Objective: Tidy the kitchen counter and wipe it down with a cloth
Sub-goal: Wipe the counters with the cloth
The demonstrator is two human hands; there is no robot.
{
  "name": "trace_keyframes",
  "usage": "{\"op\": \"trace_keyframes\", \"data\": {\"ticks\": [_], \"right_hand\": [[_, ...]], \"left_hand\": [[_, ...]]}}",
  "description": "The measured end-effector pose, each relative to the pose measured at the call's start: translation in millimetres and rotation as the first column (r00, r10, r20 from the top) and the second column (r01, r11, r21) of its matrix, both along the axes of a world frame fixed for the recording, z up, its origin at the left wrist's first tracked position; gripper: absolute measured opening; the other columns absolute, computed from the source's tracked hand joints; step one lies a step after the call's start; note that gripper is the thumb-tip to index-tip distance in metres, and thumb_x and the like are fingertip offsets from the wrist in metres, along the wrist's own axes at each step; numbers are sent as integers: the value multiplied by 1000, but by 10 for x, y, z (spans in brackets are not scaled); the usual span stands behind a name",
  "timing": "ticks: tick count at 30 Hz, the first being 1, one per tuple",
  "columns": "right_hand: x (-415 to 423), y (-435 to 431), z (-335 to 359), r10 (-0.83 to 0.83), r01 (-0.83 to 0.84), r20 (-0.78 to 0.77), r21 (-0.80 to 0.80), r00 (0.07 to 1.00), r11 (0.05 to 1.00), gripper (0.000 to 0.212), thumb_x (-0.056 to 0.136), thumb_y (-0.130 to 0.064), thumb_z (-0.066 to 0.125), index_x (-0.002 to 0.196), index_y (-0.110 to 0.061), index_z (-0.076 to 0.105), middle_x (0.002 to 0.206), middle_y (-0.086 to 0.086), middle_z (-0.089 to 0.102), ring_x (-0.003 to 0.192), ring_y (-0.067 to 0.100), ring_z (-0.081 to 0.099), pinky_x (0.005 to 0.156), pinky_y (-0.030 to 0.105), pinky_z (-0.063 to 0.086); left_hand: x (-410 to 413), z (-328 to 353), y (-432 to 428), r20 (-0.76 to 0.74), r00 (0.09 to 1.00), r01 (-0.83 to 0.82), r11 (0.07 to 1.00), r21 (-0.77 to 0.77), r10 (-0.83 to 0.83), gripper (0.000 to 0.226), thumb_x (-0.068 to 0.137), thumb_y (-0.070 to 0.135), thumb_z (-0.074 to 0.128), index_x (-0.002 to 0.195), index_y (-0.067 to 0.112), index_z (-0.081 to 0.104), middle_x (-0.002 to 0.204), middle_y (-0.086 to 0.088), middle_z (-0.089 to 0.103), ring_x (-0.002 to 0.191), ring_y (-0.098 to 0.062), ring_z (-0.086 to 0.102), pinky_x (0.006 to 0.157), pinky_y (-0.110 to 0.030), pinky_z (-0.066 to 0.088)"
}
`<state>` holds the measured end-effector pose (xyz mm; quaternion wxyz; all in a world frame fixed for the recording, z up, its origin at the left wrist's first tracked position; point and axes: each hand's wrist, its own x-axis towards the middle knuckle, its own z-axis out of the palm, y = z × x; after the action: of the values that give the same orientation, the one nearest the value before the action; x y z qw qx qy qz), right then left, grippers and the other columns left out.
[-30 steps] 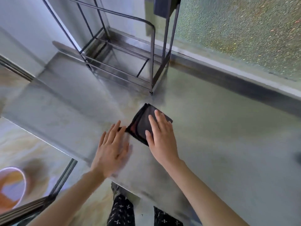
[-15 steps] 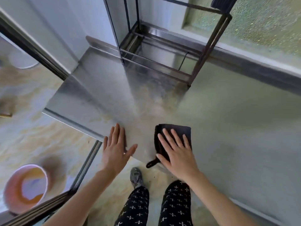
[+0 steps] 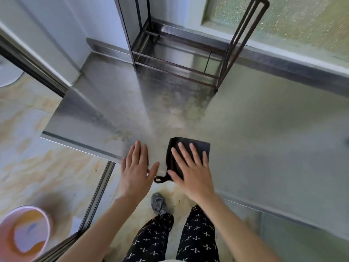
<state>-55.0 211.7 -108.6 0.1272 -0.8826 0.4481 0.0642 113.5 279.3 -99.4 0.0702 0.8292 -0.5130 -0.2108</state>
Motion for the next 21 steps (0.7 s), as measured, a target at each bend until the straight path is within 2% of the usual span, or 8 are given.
{"op": "trace_keyframes", "data": {"ticks": [3,6,8,10,15,17,19,21], "right_hand": [[-187,-525,-11,-116,117,-45,27,992,993,69,91,-66,12,148,-33,-7,157,-9,-10,144,20,-10,116,50,-1],[-106,-949,8,-392,393,-34,16,919,919,77,92,-63,20,150,-19,-6,159,0,-4,146,22,-4,116,49,0],[59,-1022,14,-478,478,-21,25,878,878,77,93,-60,23,150,-15,-3,159,3,-3,146,24,-4,117,52,2],[249,-878,15,-429,429,-12,30,903,903,74,93,-59,21,150,-16,-1,159,2,-3,146,25,-4,116,53,1],[648,-198,-4,-2,2,2,28,1000,1000,74,91,-64,18,150,-21,4,158,-2,3,146,23,3,114,49,1],[594,-282,33,116,-114,-35,60,993,992,74,89,-67,15,147,-27,-8,156,-8,-12,144,17,-12,117,48,-1],[478,-530,43,137,-132,-75,69,988,989,73,87,-70,9,143,-32,-19,152,-12,-23,140,14,-23,118,47,-3],[432,-777,55,8,-4,-103,37,995,999,75,88,-69,9,146,-30,-15,155,-8,-19,143,17,-17,117,48,-3]], "left_hand": [[144,43,-20,-25,1000,4,999,-51,-5,76,86,63,14,148,19,16,157,0,6,144,-19,6,116,-38,8],[359,63,-63,25,996,-80,993,-90,83,77,88,63,26,149,20,9,157,0,-4,144,-18,-6,115,-41,0],[510,78,-102,17,982,-186,981,-58,187,87,86,65,38,149,16,4,157,-5,-12,143,-19,-13,115,-42,-6],[621,92,-105,16,976,-219,976,5,219,100,80,68,44,148,12,-4,156,-7,-17,142,-19,-18,114,-41,-9],[680,56,-24,35,990,-139,987,86,136,113,69,79,35,146,9,-11,156,-7,-16,142,-19,-18,116,-40,-7],[678,62,-38,21,989,-150,984,95,148,114,68,79,32,146,9,-10,156,-7,-16,142,-20,-18,116,-40,-7],[688,66,-50,4,987,-158,981,109,158,114,68,79,34,146,9,-11,155,-6,-18,142,-20,-19,115,-40,-7],[695,58,-50,4,988,-156,982,111,156,113,70,79,35,146,10,-11,155,-5,-19,142,-19,-20,115,-40,-7]]}}
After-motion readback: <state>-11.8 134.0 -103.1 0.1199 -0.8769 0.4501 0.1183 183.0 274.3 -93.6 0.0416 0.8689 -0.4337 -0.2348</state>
